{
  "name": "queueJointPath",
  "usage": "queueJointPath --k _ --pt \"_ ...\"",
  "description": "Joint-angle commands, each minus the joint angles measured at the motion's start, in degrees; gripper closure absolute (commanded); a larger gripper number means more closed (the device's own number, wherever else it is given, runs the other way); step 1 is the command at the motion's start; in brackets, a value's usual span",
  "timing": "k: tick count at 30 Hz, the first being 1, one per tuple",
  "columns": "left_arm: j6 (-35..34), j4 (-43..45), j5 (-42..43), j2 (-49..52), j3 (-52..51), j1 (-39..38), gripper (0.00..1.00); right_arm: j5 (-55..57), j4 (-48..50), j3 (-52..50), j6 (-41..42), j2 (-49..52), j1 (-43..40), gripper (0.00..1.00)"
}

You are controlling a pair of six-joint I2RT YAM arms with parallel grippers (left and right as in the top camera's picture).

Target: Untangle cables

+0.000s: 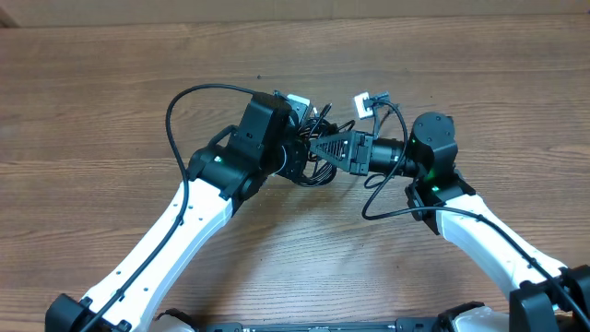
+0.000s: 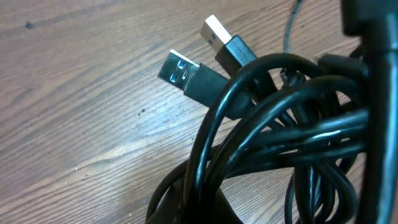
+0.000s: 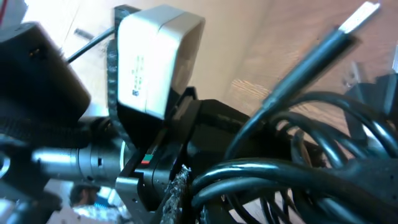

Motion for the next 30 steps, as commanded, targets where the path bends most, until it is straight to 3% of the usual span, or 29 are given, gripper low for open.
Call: queueJointPath --k 1,17,30 --pt "0.46 0.24 -2.03 1.09 0.72 -0.35 0.96 -10.95 5.6 0.79 -0.42 -0.83 1.14 0.96" --pt "-1.73 -0.15 -1.81 3.58 0.72 -0.31 0.96 -11.78 9.29 0.79 -0.28 -0.83 0.9 0.96" --pt "-1.68 -0.35 1.66 3.5 0.72 -0.31 0.96 -11.82 2.6 0.79 -0.24 -0.83 -8.41 0.96"
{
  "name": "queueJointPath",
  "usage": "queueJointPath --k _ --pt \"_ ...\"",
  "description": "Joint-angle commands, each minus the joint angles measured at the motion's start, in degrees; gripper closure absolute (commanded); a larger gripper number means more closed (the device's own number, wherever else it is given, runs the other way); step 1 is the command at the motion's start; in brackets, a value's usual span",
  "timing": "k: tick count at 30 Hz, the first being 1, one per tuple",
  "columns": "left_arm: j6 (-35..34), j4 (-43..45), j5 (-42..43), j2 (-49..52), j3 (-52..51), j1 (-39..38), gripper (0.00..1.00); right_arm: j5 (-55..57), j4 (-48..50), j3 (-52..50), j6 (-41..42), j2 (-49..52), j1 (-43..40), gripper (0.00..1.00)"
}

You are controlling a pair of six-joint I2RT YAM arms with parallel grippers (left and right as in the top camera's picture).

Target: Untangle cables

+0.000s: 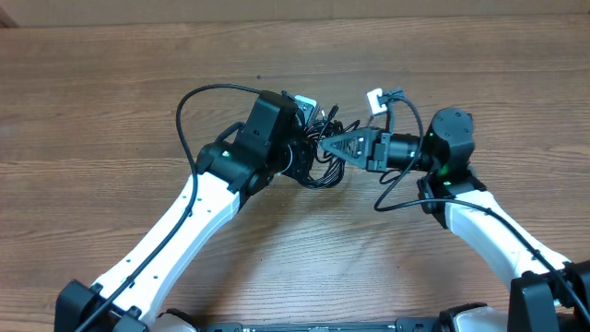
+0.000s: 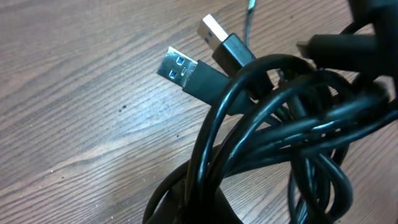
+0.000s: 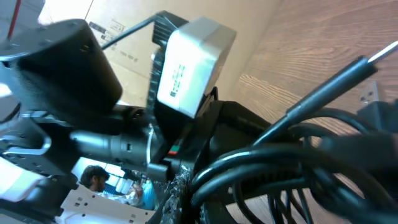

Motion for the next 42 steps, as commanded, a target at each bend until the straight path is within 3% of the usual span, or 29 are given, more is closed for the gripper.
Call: queueJointPath --k 1,8,13,18,32,39,42 --pt "-0.81 -0.13 -1.25 0.72 -0.31 0.17 0.96 -3.69 0.39 0.83 -0.26 -2.01 -2.56 0.96" --pt "-0.83 0.55 -1.75 0.72 -0.33 0.17 0.96 -10.21 2.69 0.83 -0.2 -2.01 -2.8 0.96" --pt "-1.68 1.6 -1.92 0.72 -0.33 0.46 0.96 -17.9 9.88 0.83 -0.31 -2.01 -2.8 0.96" --pt "-9.22 1.7 -1.86 0.74 -0.33 2.27 0.96 -22.69 17.18 0.83 -0.26 -2.01 -2.75 0.96" --pt "-21.42 1.7 -1.29 0.74 -0.33 4.02 0.96 -22.69 17.35 0.83 -0.5 -2.01 -2.75 0.96" --pt "-36.63 1.11 -1.38 0.74 -0.33 7.91 0.95 -22.69 15.93 0.83 -0.5 -2.01 -2.75 0.96" --pt "-39.34 0.85 -1.22 0.74 -0.33 8.79 0.96 -22.69 15.34 0.83 -0.5 -2.01 -2.75 0.96"
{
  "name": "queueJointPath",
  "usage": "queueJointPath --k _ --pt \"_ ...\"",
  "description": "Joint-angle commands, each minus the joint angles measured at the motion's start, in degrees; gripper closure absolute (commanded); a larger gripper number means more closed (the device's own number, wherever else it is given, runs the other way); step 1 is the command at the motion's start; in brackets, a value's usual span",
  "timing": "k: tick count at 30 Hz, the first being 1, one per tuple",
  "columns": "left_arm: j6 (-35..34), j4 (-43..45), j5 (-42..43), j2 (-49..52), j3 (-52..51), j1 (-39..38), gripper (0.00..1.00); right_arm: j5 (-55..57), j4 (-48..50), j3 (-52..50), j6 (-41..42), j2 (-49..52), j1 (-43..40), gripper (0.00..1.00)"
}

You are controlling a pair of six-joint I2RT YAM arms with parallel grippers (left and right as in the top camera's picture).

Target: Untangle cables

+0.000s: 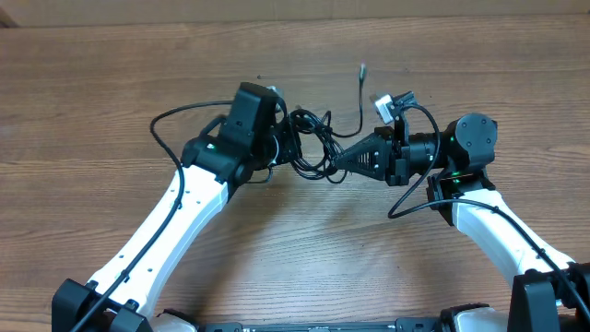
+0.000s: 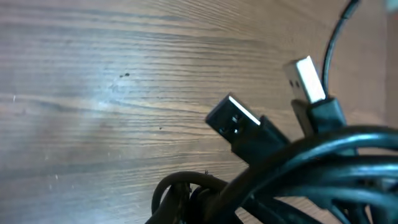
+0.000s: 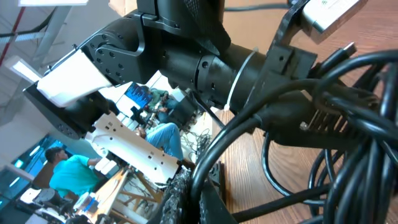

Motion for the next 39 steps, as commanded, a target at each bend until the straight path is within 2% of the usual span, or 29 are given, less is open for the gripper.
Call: queueJointPath --k 1,8,13,26,35,39 --pt "-11.21 -0.17 -5.14 0.42 -0.31 3.5 0.96 -5.84 0.44 0.83 -0.37 -1.97 0.04 0.96" --pt "-11.47 -0.33 -5.46 0.42 -0.31 3.87 0.96 -5.84 -0.66 0.83 -0.39 -1.97 0.04 0.96" --pt "-10.4 -0.28 -5.4 0.42 -0.31 5.6 0.96 -5.84 -7.13 0.83 -0.39 -1.97 0.04 0.96" --pt "6.82 -0.33 -5.38 0.42 -0.31 5.99 0.96 -1.44 -20.06 0.83 -0.42 -1.97 0.04 0.95" --pt "18.32 -1.9 -5.42 0.42 -0.31 5.99 0.96 10.23 -30.82 0.83 -0.46 -1.97 0.04 0.95" --pt "20.11 -2.25 -5.4 0.42 -0.31 5.99 0.96 13.14 -36.04 0.83 -3.06 -1.97 0.04 0.85"
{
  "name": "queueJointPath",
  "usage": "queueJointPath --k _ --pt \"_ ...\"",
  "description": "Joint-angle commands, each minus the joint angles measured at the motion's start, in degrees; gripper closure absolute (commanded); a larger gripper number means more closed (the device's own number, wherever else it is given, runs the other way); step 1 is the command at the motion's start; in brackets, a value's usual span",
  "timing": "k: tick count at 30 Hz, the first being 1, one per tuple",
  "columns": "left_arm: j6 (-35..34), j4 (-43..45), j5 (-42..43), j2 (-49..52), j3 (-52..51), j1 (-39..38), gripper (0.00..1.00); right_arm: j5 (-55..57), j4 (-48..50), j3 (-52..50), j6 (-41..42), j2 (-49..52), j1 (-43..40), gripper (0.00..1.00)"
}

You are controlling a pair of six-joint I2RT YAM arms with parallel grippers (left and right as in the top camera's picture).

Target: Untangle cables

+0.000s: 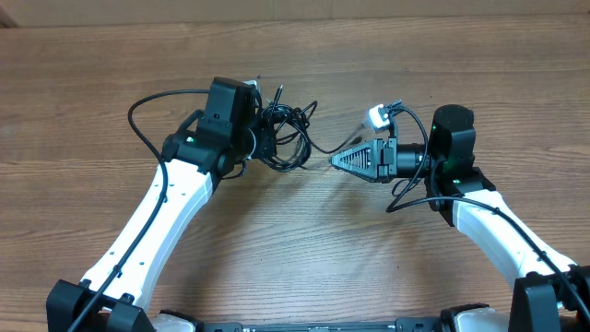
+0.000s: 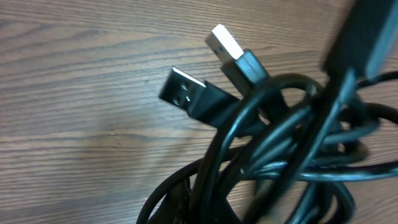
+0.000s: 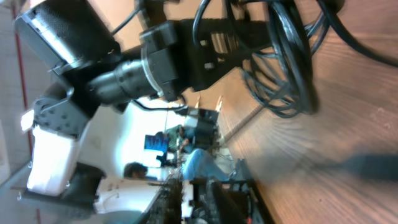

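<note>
A tangled bundle of black cables (image 1: 282, 138) hangs off my left gripper (image 1: 262, 144), which is shut on it over the table's far middle. In the left wrist view the loops (image 2: 280, 143) crowd the jaws and two USB plugs (image 2: 186, 93) stick out to the upper left. A thin strand (image 1: 323, 148) trails right from the bundle. My right gripper (image 1: 334, 160) sits apart from the bundle, to its right, pointing at it, open by a narrow gap with nothing between its fingers. The right wrist view shows the bundle (image 3: 280, 56) away from the fingertips.
The wooden table (image 1: 295, 267) spreads on all sides. My left arm's own cable loops out at the left (image 1: 138, 106). The right arm's cable (image 1: 406, 198) hangs by its wrist. A lighter strip runs along the table's far edge (image 1: 295, 7).
My right gripper was shut on a loop of the bundle; now it is off the cables and a gap lies between it and the bundle. The left gripper has moved left with the bundle.
Both grippers met at the bundle, tips close together. Then the two stood a little further right, still joined at the tangle. Then they stood apart with cables stretched between them. Now only the left one holds the bundle, and a thin strand trails right.
</note>
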Motion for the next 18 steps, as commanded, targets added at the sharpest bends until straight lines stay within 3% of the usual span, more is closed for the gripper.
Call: queueJointPath --k 1,6,9,13,18 --pt "4.5 0.17 -1.14 0.42 -0.13 0.22 0.96 3.61 -2.34 0.72 -2.97 -1.55 0.0 0.85" --pt "7.32 0.17 -1.14 0.42 -0.13 0.22 0.96 3.85 -5.77 0.72 -6.71 -1.55 0.0 0.71" --pt "9.44 0.17 -1.11 0.42 -0.13 0.22 0.96 3.87 -6.12 0.72 -7.02 -1.55 0.0 0.55" --pt "11.43 0.04 -0.76 0.42 -0.13 0.22 0.96 4.48 -6.12 0.72 -8.35 -1.55 0.0 0.42" --pt "16.98 0.07 5.01 0.42 -0.13 0.2 0.96 7.19 -6.16 0.72 -8.15 -1.55 0.0 0.41"
